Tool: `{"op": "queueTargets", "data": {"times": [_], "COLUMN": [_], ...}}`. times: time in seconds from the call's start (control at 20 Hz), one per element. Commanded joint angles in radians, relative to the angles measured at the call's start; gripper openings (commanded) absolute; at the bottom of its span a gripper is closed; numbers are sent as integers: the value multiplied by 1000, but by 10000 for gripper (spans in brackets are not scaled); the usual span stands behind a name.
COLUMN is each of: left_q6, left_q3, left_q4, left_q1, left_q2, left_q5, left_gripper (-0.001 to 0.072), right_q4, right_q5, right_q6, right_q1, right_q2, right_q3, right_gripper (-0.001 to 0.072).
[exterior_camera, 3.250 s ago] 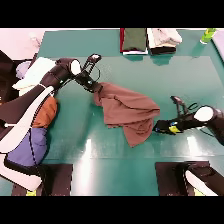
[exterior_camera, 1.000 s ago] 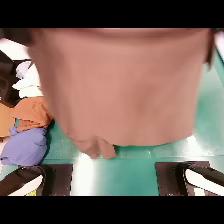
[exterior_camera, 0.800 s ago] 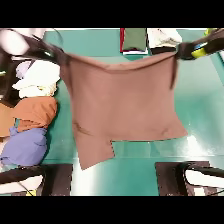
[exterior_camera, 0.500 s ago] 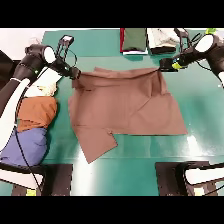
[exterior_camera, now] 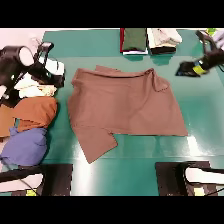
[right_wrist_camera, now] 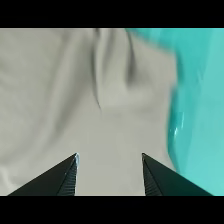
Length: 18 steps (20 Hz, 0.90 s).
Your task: Fold the shirts.
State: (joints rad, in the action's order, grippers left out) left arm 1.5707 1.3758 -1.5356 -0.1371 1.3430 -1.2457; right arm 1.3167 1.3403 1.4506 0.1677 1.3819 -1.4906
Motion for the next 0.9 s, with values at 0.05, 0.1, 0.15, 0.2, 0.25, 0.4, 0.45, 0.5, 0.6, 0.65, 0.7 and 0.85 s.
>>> {"op": "queueTargets", "data": {"times": [0.05, 0.1, 0.15, 0.2, 0.25, 0.4, 0.45, 0.5, 0.6, 0.65, 0.7, 0.85], "left_q6": [83, 92, 99, 99, 99, 98, 97, 97, 97, 97, 97, 97], "left_q3": [-344, -409, -468, -509, -536, -574, -573, -573, -573, -573, -573, -573], "left_q4": [39, 58, 84, 110, 137, 172, 172, 172, 172, 172, 172, 172], "left_q1": [9, 9, 9, 9, 9, 9, 9, 9, 9, 9, 9, 9], "left_q2": [-218, -251, -278, -290, -288, -289, -289, -289, -289, -289, -289, -289], "left_q5": [20, 44, 72, 94, 104, 131, 132, 131, 130, 127, 123, 108], "left_gripper": [497, 497, 497, 497, 497, 497, 497, 497, 497, 498, 497, 497], "right_q4": [96, 116, 118, 117, 118, 117, 117, 117, 118, 118, 121, 127], "right_q5": [63, 62, 57, 49, 36, -16, -36, -52, -63, -67, -69, -63], "right_q6": [-12, -12, -12, -12, -12, -13, -12, -12, -6, -1, -1, -1], "right_q1": [165, 200, 233, 258, 269, 250, 229, 207, 180, 169, 164, 165], "right_q2": [-226, -262, -291, -309, -319, -324, -323, -322, -322, -322, -322, -319], "right_q3": [406, 494, 578, 649, 702, 797, 814, 822, 825, 825, 825, 826], "right_gripper": [593, 606, 605, 595, 594, 575, 574, 573, 554, 554, 553, 551]}}
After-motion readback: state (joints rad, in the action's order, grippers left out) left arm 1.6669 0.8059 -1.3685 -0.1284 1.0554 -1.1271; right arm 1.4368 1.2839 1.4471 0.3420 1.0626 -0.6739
